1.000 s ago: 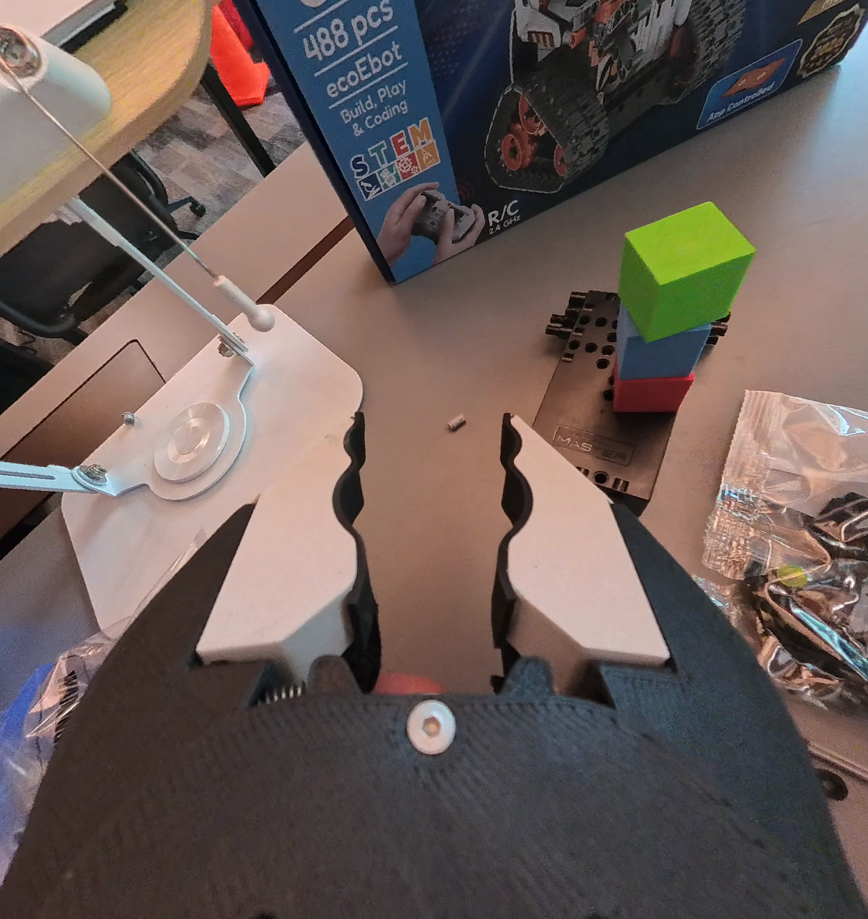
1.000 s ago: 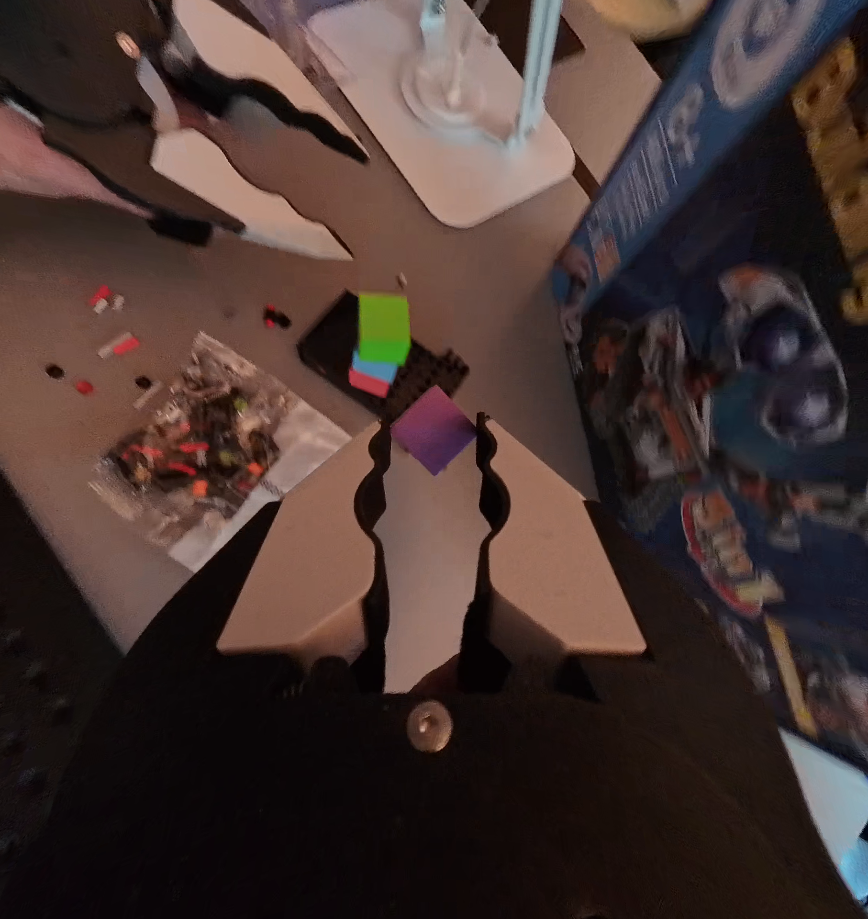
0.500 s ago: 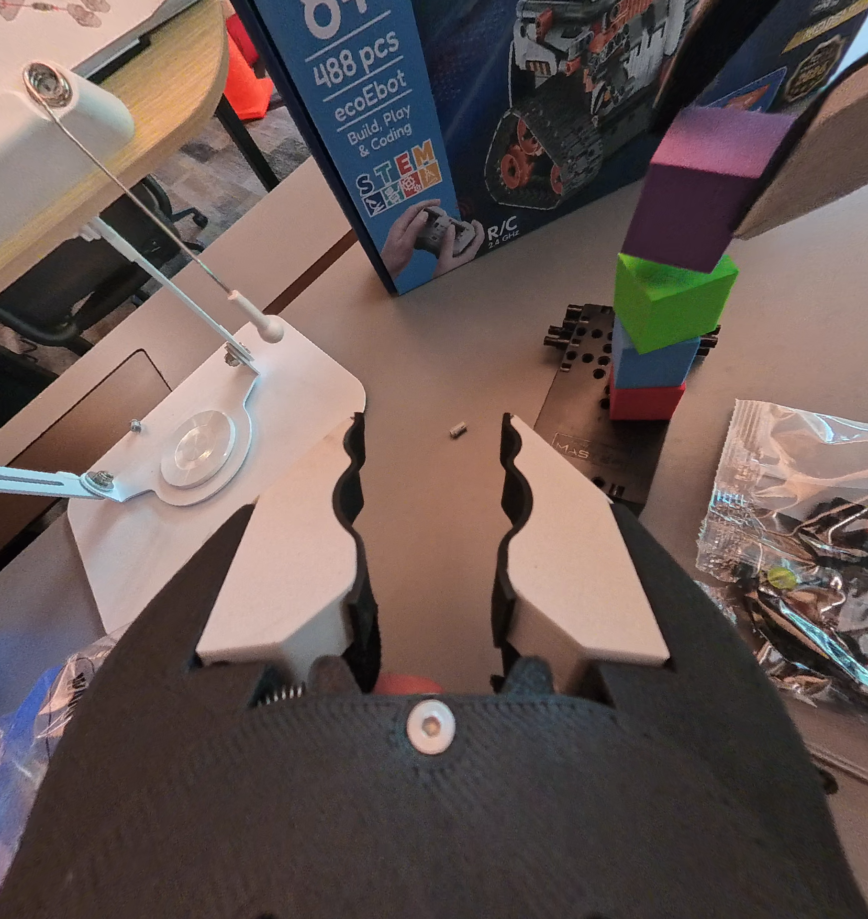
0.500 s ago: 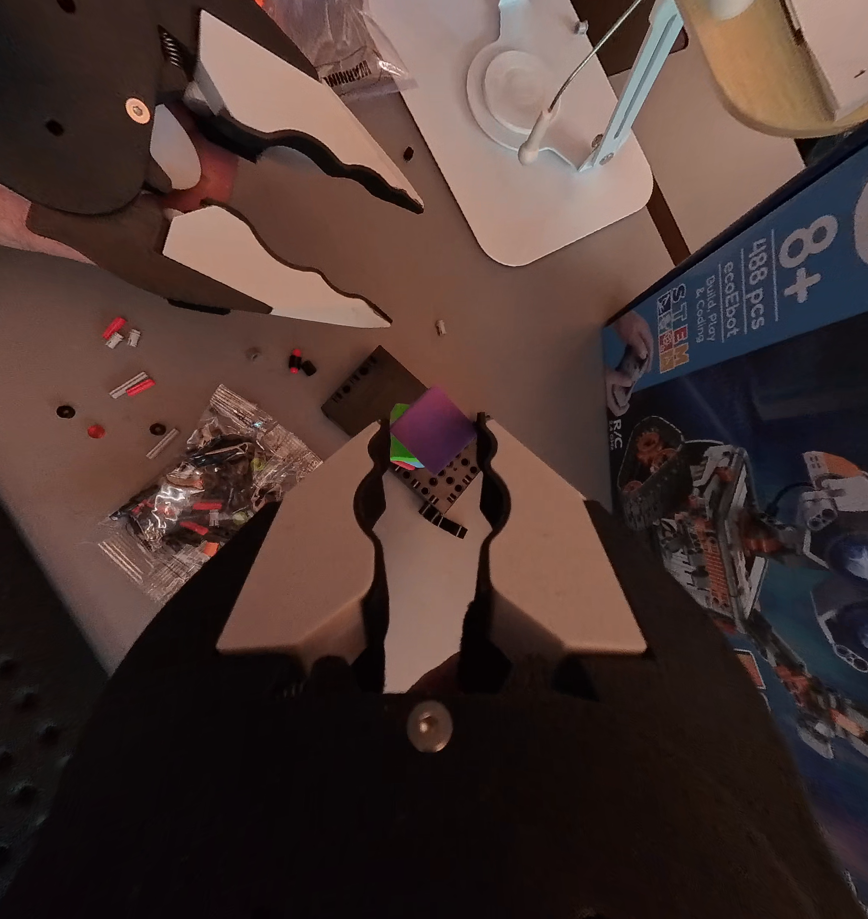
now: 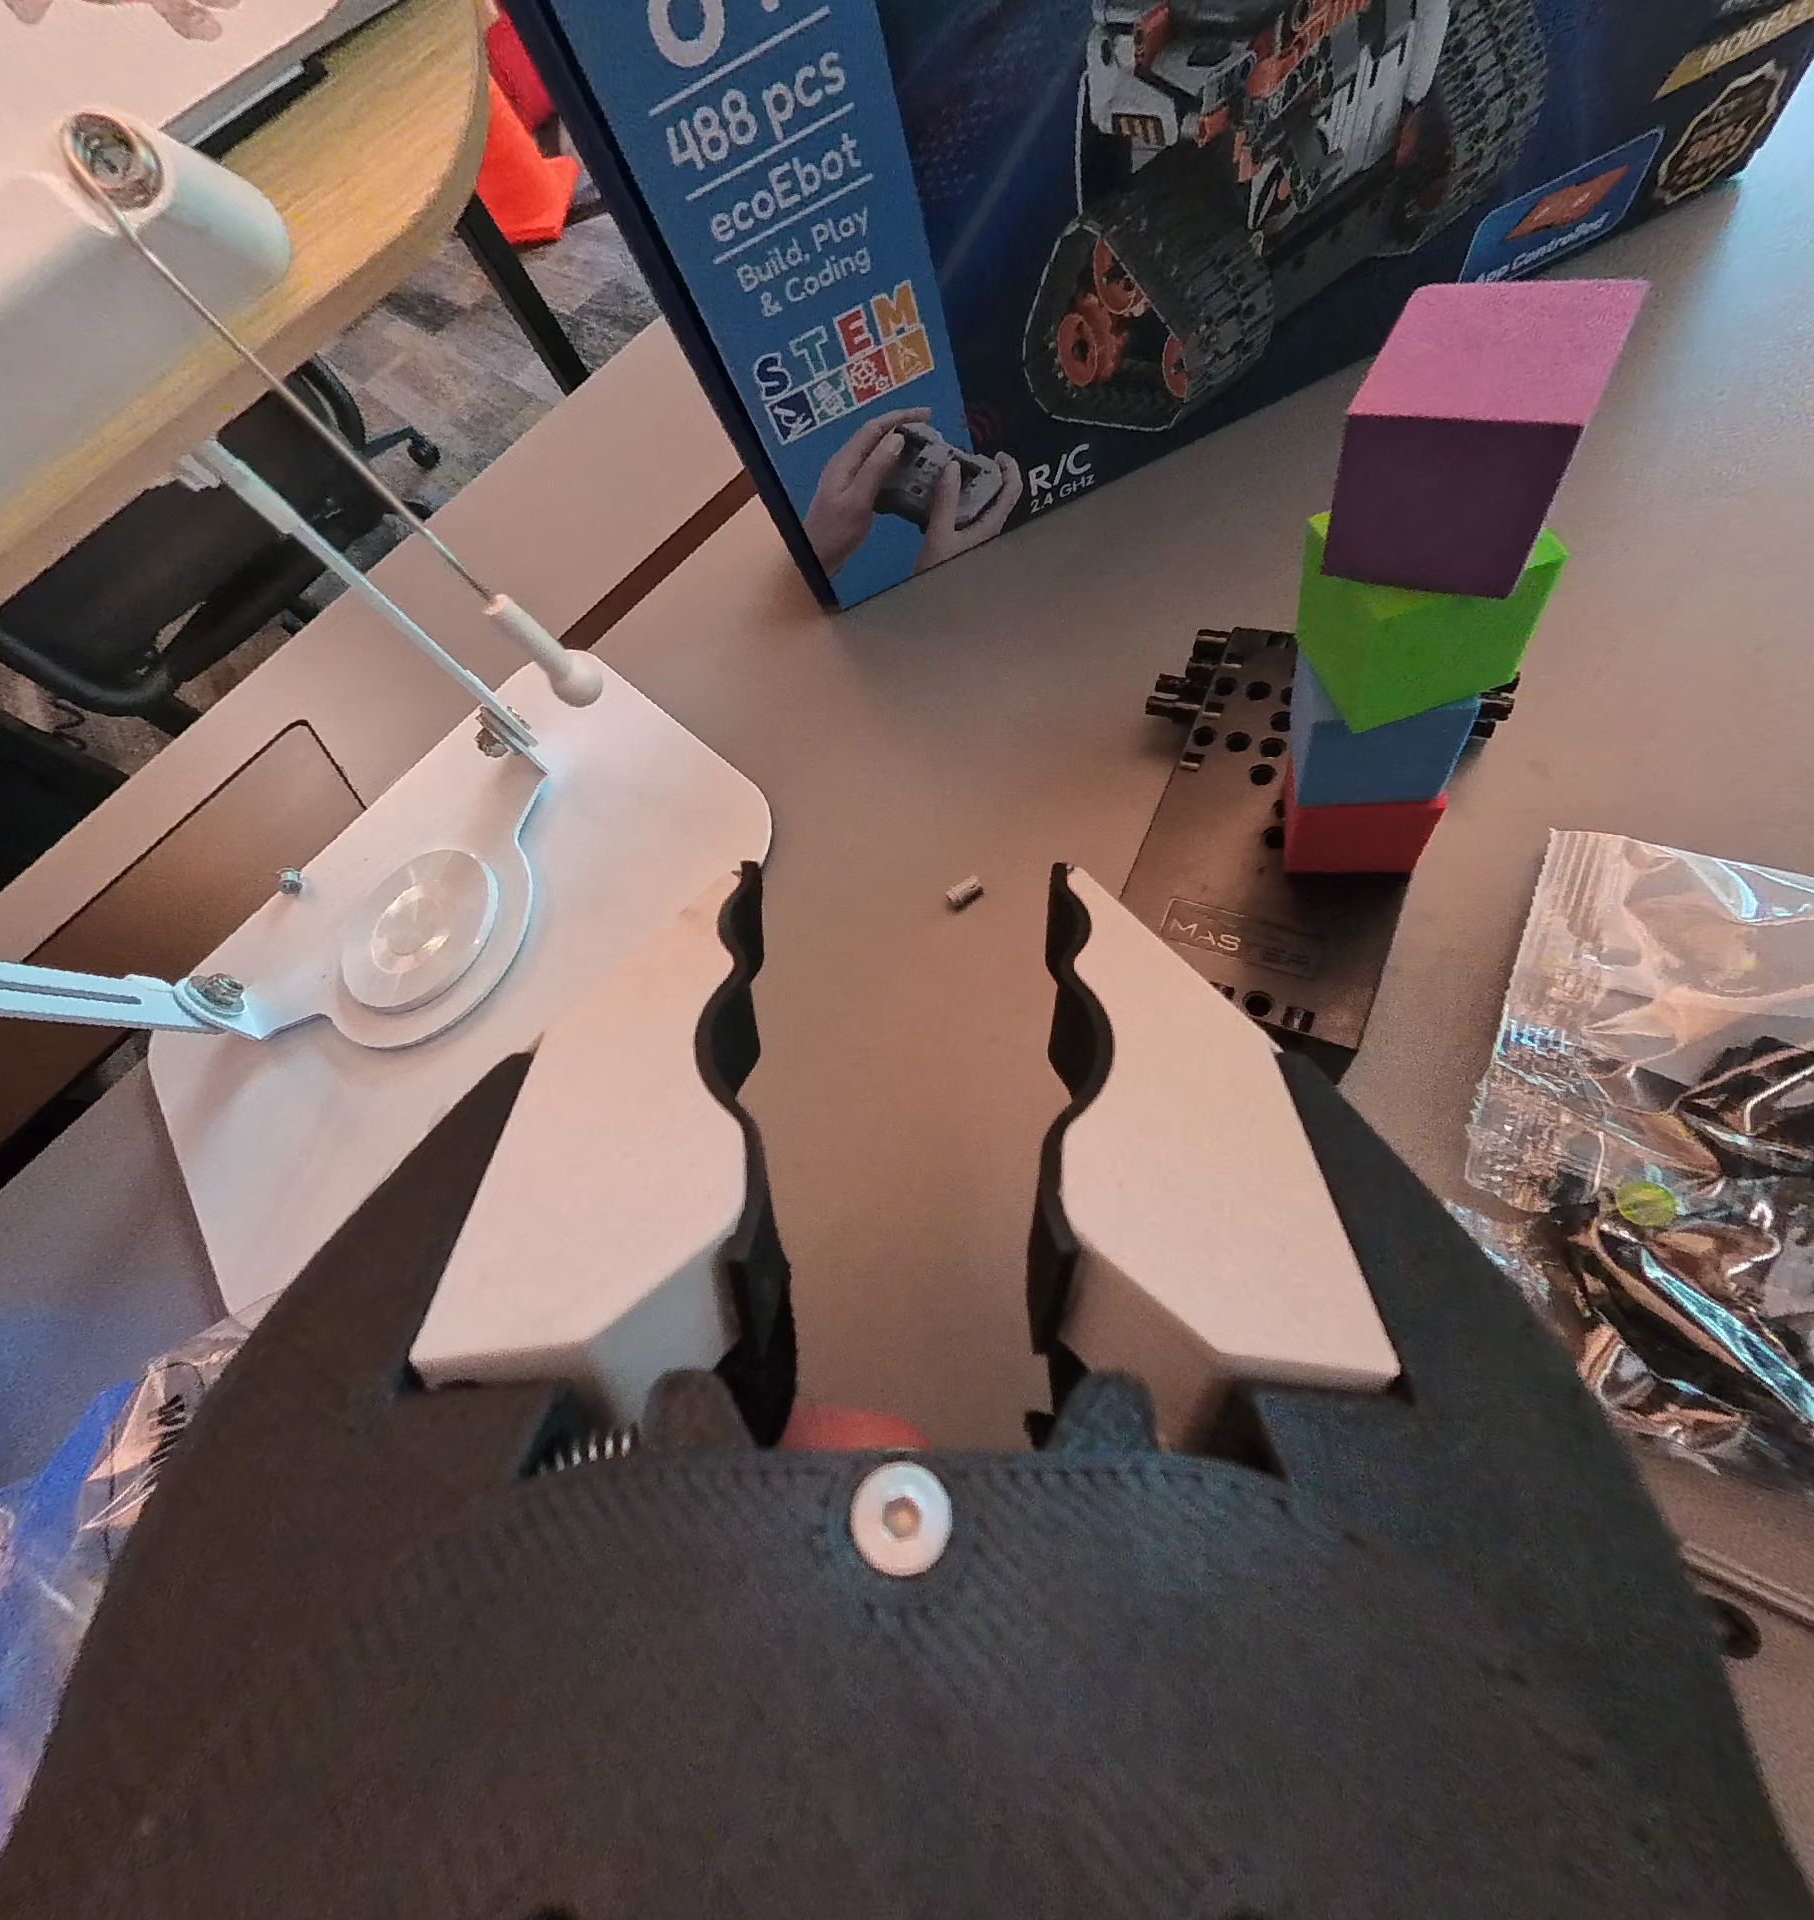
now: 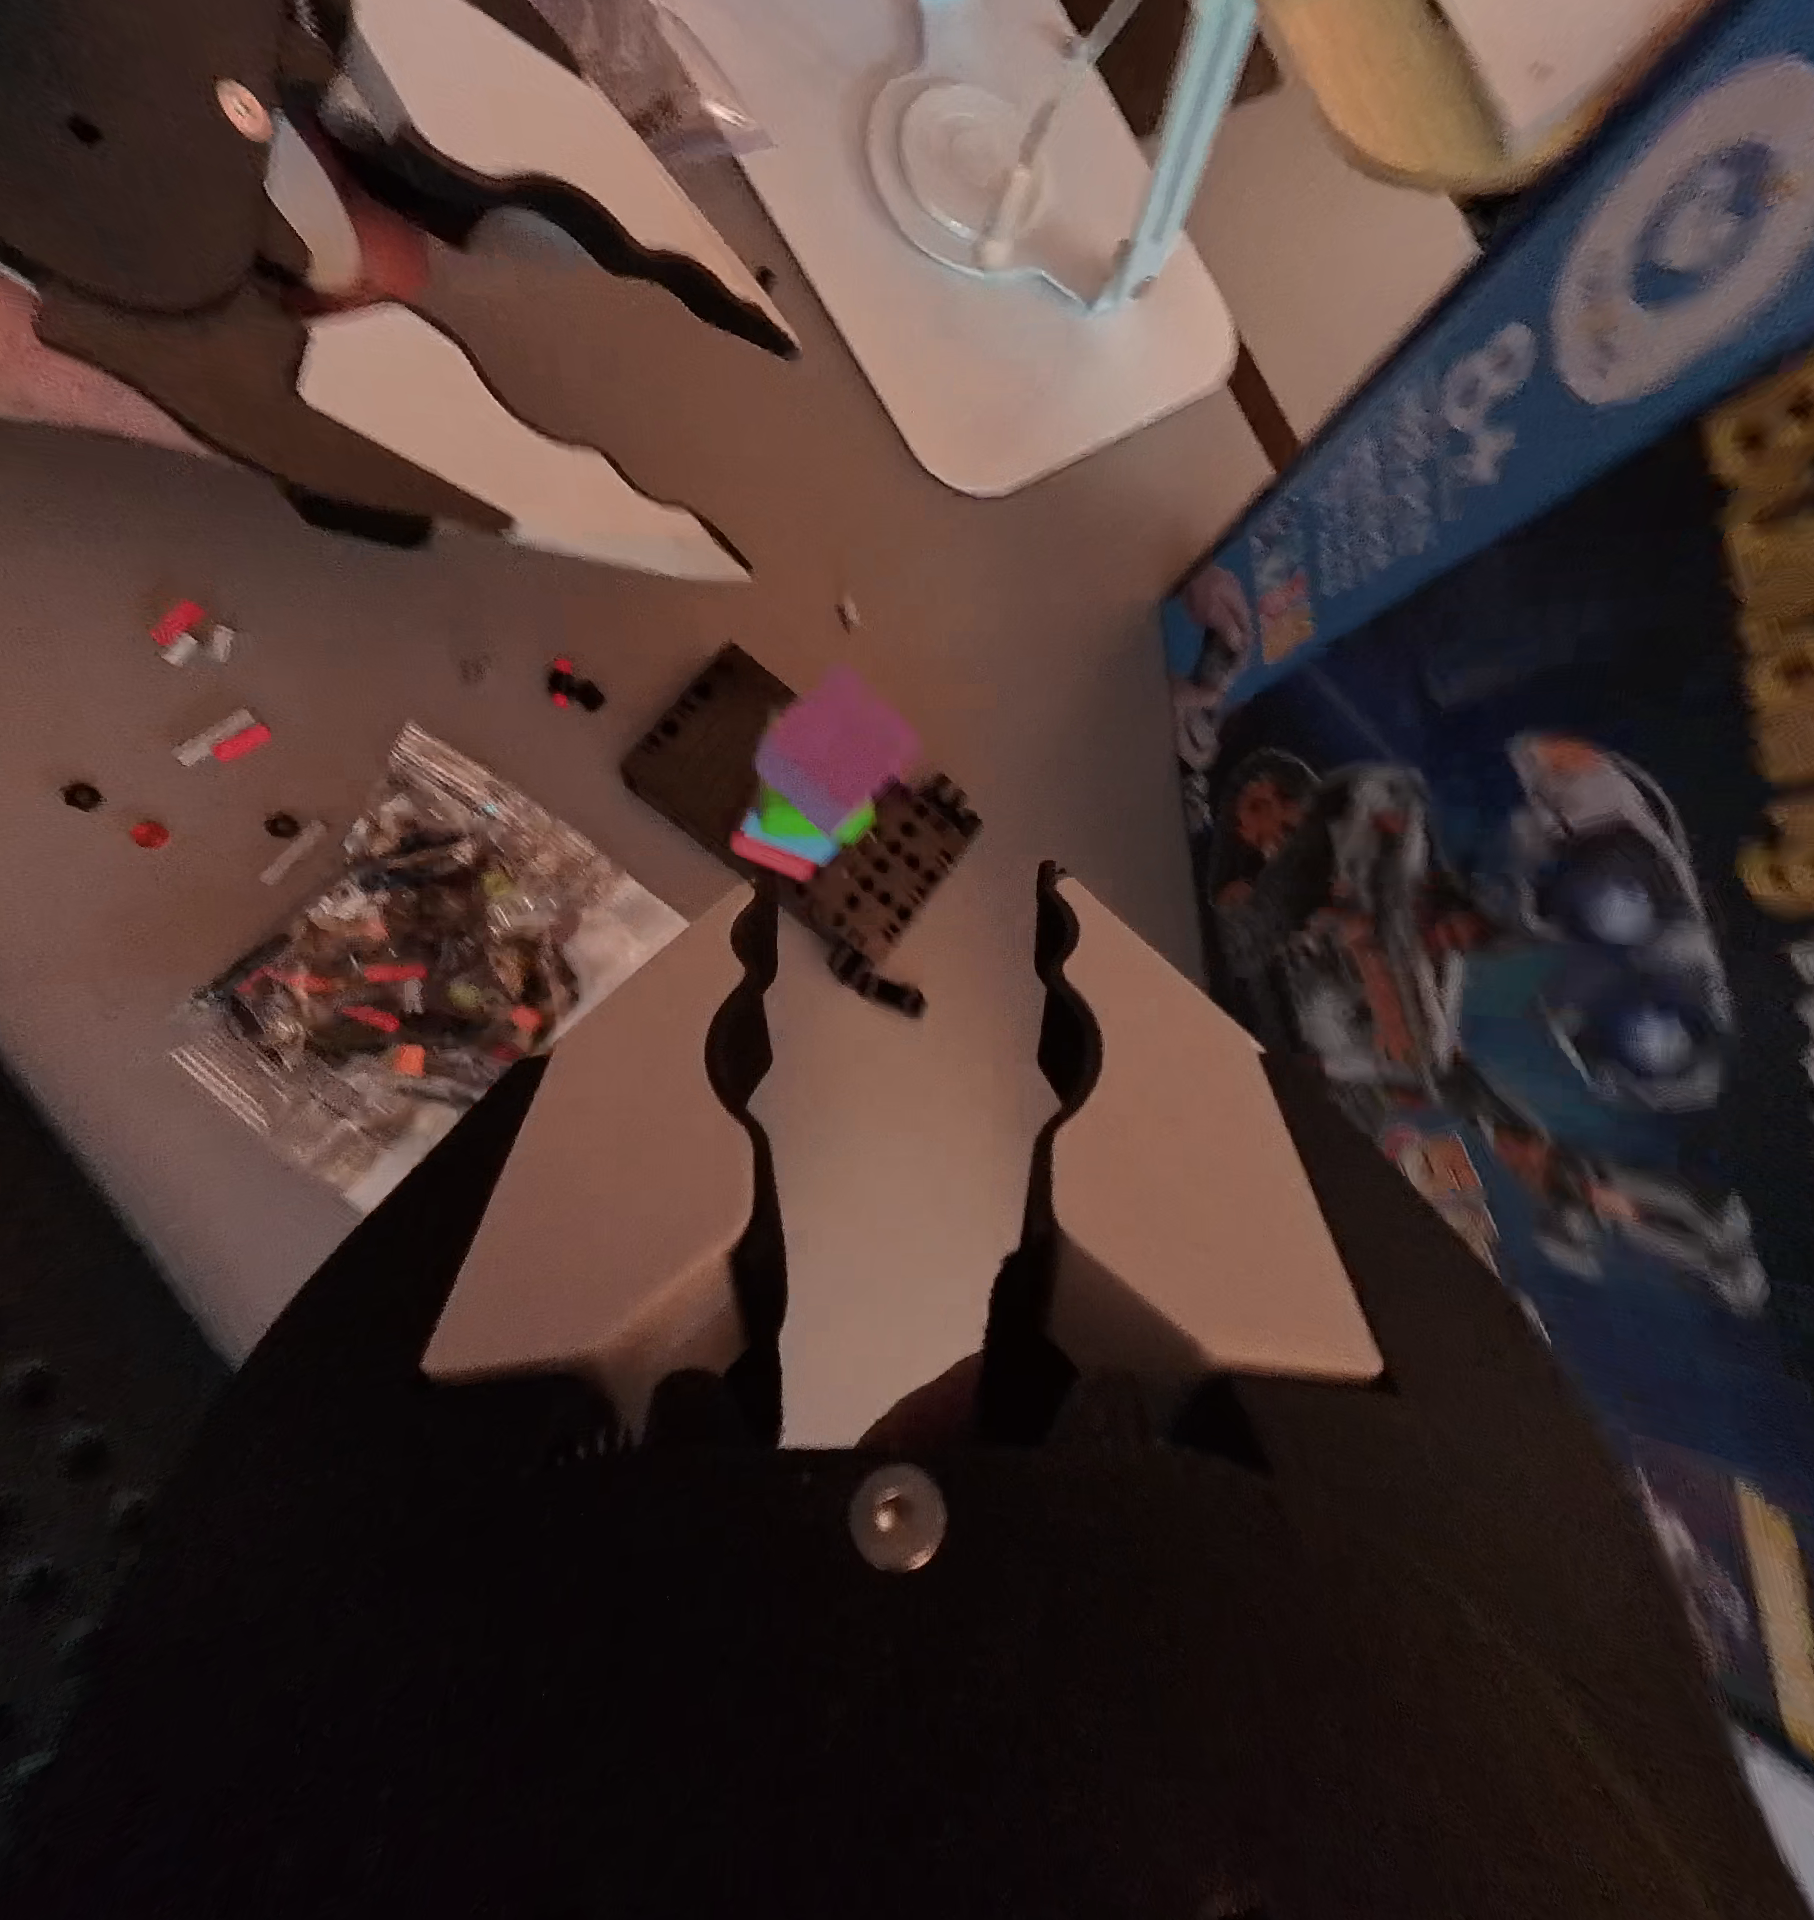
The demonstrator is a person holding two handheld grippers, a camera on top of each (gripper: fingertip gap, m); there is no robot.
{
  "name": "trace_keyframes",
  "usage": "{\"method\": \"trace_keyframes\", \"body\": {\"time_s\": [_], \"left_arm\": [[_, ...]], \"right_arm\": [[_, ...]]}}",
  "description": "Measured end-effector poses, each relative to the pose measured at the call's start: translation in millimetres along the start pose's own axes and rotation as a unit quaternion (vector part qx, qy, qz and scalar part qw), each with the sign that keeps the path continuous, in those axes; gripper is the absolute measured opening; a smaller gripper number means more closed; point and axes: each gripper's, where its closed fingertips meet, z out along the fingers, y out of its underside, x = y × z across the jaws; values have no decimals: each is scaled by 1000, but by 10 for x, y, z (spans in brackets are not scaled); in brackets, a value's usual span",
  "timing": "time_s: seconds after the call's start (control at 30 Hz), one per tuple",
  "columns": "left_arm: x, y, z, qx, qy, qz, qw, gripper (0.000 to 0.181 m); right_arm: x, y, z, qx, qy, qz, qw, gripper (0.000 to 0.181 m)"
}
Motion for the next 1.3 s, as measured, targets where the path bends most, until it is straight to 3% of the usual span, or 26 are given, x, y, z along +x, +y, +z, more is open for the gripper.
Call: {"method": "trace_keyframes", "body": {"time_s": [0.1,0.27,0.4,0.53,0.63,0.87,1.0,1.2,1.3], "left_arm": [[-1,-6,-2,1,1,-1,1000,53],[45,-7,15,-1,4,4,1000,53],[70,12,32,-4,6,4,1000,53],[80,32,47,-6,8,2,1000,53],[79,47,54,-8,8,3,1000,53],[71,50,57,-9,7,2,1000,53],[67,47,53,-8,7,2,1000,53],[71,46,53,-8,8,2,1000,53],[61,43,47,-7,6,1,1000,53]], "right_arm": [[215,405,-307,-20,48,23,998,49],[365,1420,-676,-77,70,93,990,50],[305,2189,-747,-135,64,139,979,50],[146,2601,-700,-154,32,165,974,48],[85,2755,-667,-165,21,173,971,47],[117,2756,-607,-127,5,207,970,27],[67,2706,-609,-99,-16,210,973,39],[131,2825,-624,-116,-4,209,971,37],[53,2912,-573,-138,-24,196,970,45]]}}
